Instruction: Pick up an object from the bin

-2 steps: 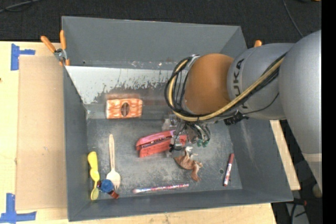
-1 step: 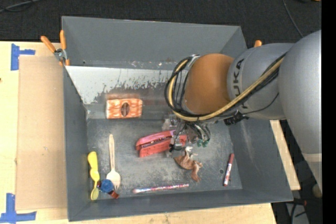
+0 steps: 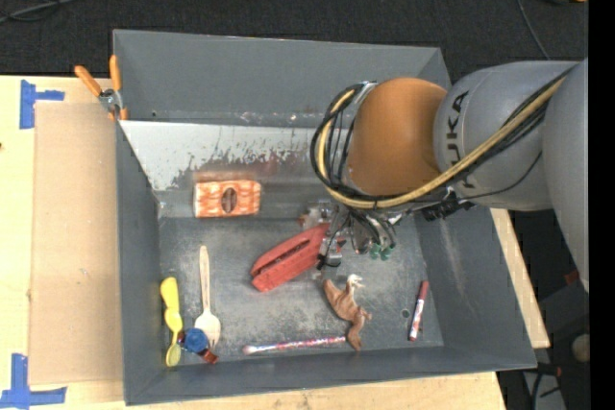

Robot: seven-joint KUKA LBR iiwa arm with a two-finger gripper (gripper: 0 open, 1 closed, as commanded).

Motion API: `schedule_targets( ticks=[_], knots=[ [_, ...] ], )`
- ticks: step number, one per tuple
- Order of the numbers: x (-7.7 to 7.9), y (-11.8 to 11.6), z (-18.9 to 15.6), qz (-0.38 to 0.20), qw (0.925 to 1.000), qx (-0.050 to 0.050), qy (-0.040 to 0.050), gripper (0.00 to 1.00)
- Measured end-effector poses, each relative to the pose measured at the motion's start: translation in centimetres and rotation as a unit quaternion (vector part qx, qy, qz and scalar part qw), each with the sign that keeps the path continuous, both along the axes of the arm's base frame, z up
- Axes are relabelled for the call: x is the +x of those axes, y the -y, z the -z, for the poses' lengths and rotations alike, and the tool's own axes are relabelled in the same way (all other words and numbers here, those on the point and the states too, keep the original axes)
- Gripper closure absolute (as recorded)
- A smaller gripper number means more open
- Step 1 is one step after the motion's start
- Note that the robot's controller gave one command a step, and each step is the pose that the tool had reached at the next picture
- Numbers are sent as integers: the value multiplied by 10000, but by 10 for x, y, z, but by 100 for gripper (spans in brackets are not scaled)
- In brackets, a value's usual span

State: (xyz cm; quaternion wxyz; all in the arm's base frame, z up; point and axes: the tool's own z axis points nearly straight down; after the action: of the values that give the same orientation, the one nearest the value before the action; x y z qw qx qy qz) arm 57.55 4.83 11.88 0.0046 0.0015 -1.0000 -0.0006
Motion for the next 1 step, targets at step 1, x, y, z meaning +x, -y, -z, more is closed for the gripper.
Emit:
schedule_targets(
  ticks=[1],
  knots=[
    [-12,9,-69,-41,10000,1,-17,100]
  ],
)
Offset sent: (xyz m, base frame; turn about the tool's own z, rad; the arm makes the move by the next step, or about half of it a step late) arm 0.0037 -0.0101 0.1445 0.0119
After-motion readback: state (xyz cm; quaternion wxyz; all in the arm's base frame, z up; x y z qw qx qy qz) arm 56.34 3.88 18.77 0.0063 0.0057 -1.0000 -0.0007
